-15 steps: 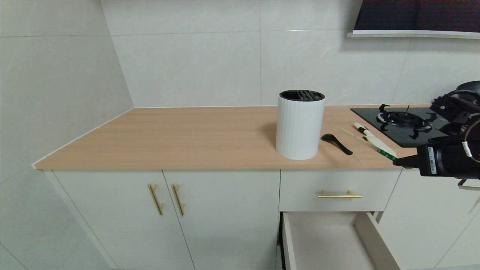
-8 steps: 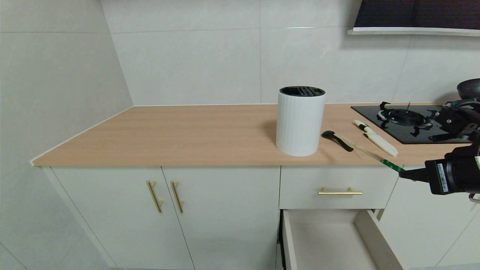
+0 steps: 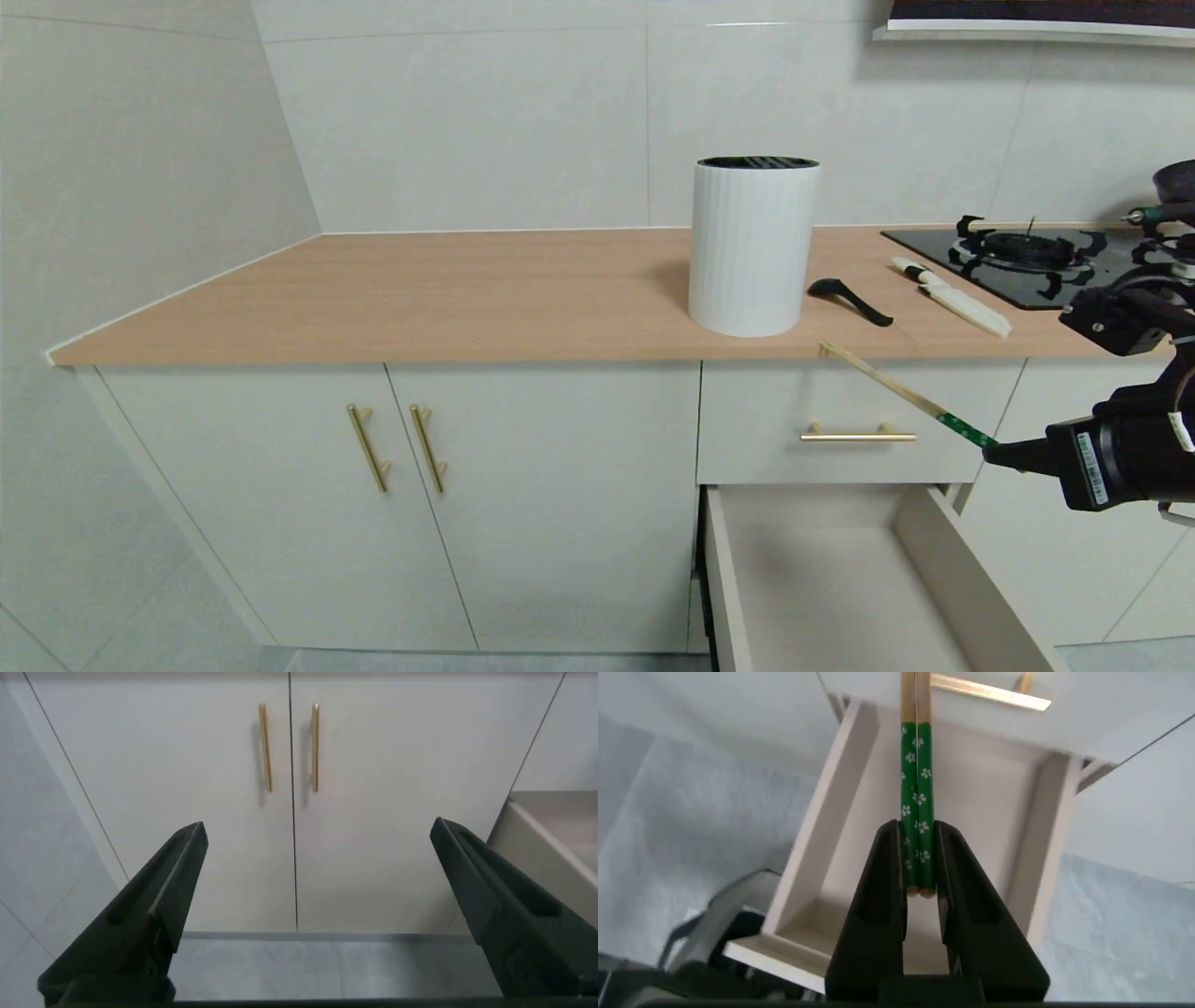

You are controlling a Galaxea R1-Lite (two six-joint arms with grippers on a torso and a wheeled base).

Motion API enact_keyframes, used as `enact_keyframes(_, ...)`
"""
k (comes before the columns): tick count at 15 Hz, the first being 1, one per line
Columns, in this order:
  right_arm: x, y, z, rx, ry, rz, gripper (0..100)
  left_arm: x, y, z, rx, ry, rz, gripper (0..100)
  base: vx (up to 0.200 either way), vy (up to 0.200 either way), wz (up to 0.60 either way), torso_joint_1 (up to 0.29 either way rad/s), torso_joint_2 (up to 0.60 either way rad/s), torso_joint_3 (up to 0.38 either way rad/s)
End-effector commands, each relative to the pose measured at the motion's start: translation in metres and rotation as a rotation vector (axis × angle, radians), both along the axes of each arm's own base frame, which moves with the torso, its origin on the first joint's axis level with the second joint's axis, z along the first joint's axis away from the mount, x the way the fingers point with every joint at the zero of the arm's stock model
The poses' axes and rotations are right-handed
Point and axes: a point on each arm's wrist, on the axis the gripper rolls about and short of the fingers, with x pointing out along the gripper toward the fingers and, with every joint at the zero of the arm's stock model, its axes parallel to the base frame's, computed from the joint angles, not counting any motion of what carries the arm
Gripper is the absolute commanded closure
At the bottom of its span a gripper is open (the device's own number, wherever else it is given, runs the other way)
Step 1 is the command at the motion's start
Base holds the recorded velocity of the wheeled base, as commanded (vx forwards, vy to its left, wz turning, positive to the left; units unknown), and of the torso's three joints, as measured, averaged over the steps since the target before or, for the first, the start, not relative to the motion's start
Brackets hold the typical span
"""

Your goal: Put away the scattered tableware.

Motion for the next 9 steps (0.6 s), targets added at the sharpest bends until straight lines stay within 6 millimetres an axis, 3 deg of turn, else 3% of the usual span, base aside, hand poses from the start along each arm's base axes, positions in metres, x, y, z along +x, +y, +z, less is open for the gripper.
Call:
enact_keyframes(1, 0.001, 0.004, -0.006, -0.005, 0.014, 0.021, 100, 0.000, 0.000, 0.000, 0.000, 0.000, 0.000, 0, 0.000, 0.000, 0.00, -0.163, 0.47, 0.290)
enact_keyframes(6, 0.003, 0.006, -0.011, -0.002, 0.005, 0.029, 100, 0.000, 0.000, 0.000, 0.000, 0.000, 0.000, 0, 0.000, 0.000, 0.00, -0.143, 0.45, 0.304)
enact_keyframes(7, -0.004, 0.006, -0.002, 0.010, -0.041, 0.036, 100, 0.000, 0.000, 0.000, 0.000, 0.001, 0.000, 0, 0.000, 0.000, 0.00, -0.119, 0.44, 0.334)
enact_keyframes(9, -0.052, 0.003, 0.032, 0.084, -0.232, 0.115, 100, 0.000, 0.000, 0.000, 0.000, 0.001, 0.000, 0, 0.000, 0.000, 0.00, -0.068, 0.27, 0.207)
